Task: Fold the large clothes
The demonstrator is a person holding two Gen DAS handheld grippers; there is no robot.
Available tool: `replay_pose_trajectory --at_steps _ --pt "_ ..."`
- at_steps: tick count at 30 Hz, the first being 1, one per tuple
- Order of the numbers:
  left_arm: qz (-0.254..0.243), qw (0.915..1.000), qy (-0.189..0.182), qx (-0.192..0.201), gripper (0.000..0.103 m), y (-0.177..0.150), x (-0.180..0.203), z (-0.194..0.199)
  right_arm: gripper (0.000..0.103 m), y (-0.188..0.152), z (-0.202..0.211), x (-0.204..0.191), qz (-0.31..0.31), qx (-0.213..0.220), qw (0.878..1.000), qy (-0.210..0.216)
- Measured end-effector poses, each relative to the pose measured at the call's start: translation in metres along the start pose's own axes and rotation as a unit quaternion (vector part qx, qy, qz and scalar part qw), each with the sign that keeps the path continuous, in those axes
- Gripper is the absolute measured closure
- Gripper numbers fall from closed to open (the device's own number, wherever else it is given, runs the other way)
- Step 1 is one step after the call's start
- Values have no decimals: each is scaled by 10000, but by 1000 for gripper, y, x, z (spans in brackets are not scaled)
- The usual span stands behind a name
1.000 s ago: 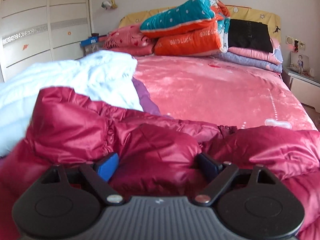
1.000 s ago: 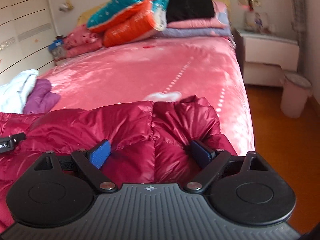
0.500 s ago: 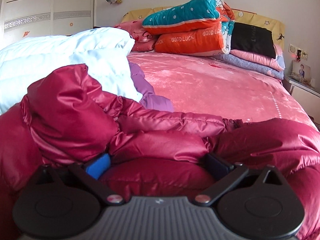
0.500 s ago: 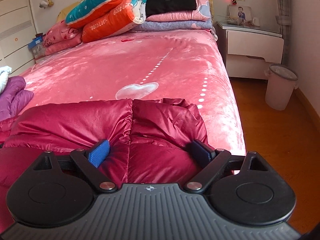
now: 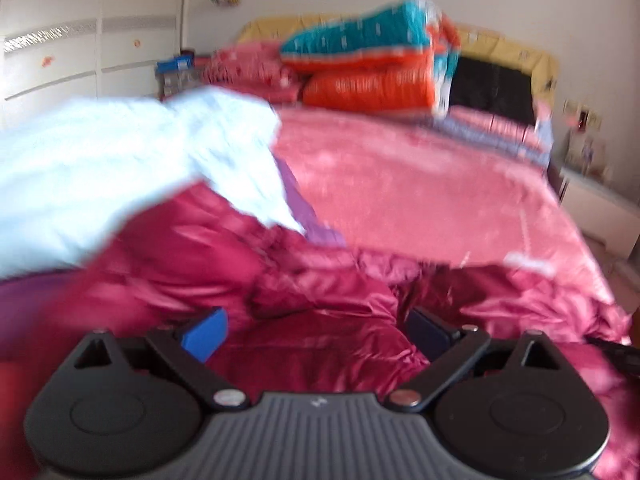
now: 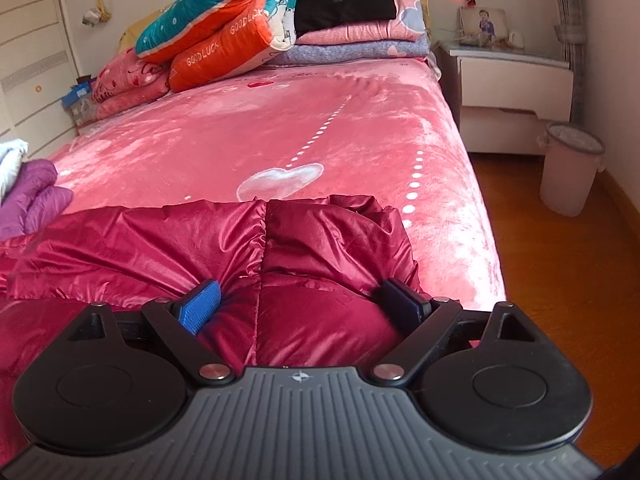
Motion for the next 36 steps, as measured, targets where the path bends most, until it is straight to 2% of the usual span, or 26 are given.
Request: replay_pose_trajectory --at_steps 4,6,10,12,14,17,23,25,28,32,34,36 --pt "72 9988 448 173 6 -2 -31 64 0 9 9 12 -282 -194 9988 337" --pt "256 9973 679 134 6 -7 -51 82 0 14 15 21 -524 -289 9966 559" --pt "766 9917 899 -509 7 -36 -90 66 0 20 30 48 -979 -317 9915 800" --pt "965 9887 964 -622 6 -50 -104 54 0 20 38 60 -1126 -290 9900 794" --pt "1226 9863 899 -635 2 -61 -114 46 0 19 44 72 -1199 -265 9903 649" --pt "1676 9818 756 -473 4 -68 -118 50 0 11 52 94 -1369 -388 9884 524" --pt "2001 9781 548 -157 6 -85 -110 92 0 -17 61 146 -2419 -946 9620 836" --pt "2222 9741 420 -82 6 -96 -109 103 0 -31 66 154 -2593 -1129 9540 991" --pt "2599 9655 170 57 6 -111 -107 112 0 -55 72 155 -2799 -1504 9398 1254" --pt "2860 9580 -124 190 6 -118 -104 108 0 -78 81 150 -3098 -1923 9140 1779" --pt "2876 9571 -281 206 6 -117 -104 106 0 -83 86 141 -3066 -1980 9096 1984" --pt "2948 9543 -413 253 4 -119 -102 103 0 -84 90 133 -2934 -1969 9138 2002"
Point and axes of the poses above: each gripper's, at about its wrist camera, not at the fingertips, and z roughly against the way its jaws point, x to its right, y to its top, the point moved 3 cm from there along -z, roughly the way its jaws point, and after that the axes turned 13 degrees about -y, right-handed, at the moved point
